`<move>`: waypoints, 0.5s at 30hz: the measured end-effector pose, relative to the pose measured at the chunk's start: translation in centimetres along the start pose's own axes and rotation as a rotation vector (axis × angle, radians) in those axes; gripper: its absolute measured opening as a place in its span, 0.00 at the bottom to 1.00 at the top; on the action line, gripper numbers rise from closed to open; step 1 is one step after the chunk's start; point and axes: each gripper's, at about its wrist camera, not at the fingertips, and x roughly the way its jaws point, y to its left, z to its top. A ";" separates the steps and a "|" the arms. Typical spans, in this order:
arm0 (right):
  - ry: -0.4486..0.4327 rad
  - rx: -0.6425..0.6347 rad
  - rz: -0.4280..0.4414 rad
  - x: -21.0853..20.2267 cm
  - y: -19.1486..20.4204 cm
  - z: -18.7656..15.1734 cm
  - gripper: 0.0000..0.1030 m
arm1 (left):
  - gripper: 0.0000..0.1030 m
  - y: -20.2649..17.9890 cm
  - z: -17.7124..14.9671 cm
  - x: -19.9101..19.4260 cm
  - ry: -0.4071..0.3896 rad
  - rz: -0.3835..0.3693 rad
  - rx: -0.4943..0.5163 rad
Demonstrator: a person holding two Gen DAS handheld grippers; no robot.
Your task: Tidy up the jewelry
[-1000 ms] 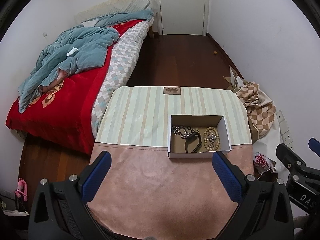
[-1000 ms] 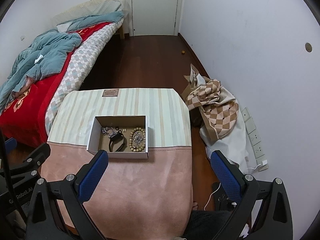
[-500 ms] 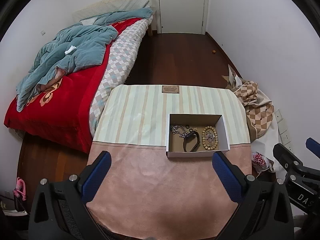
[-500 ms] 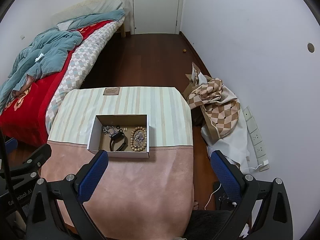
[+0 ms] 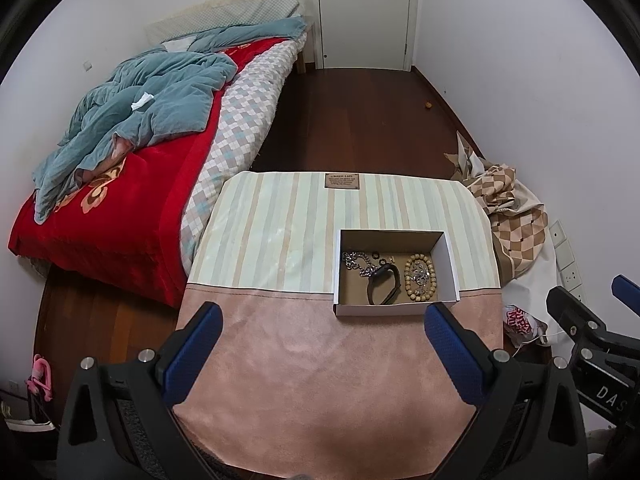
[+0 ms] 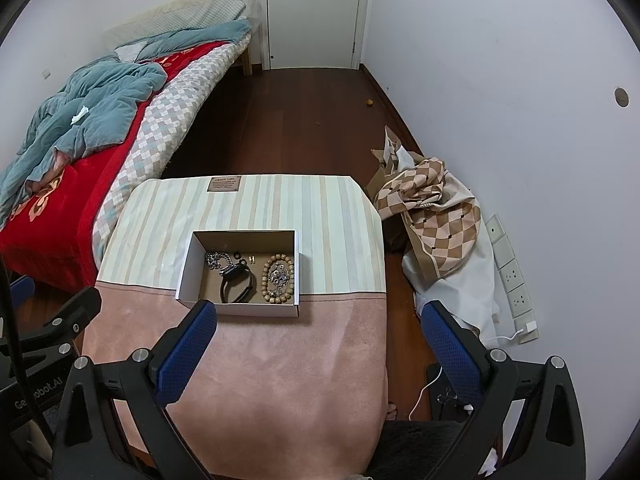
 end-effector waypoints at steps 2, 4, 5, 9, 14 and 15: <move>0.000 0.002 0.002 0.0 0.0 0.0 1.00 | 1.00 0.0 0.0 -0.1 -0.004 0.002 0.001; -0.001 0.003 0.002 -0.1 0.0 0.0 1.00 | 1.00 -0.1 0.0 -0.2 -0.008 0.003 0.000; 0.000 0.003 0.003 -0.1 -0.1 0.0 1.00 | 1.00 -0.1 0.0 -0.3 -0.011 0.005 0.001; -0.001 0.006 0.004 -0.2 -0.2 0.0 1.00 | 1.00 -0.1 0.0 -0.5 -0.022 0.007 0.003; -0.001 0.009 0.002 -0.2 -0.4 0.0 1.00 | 1.00 -0.1 0.0 -0.8 -0.030 0.007 0.004; -0.002 0.011 0.002 -0.3 -0.4 0.0 1.00 | 1.00 -0.1 0.0 -0.8 -0.030 0.007 0.003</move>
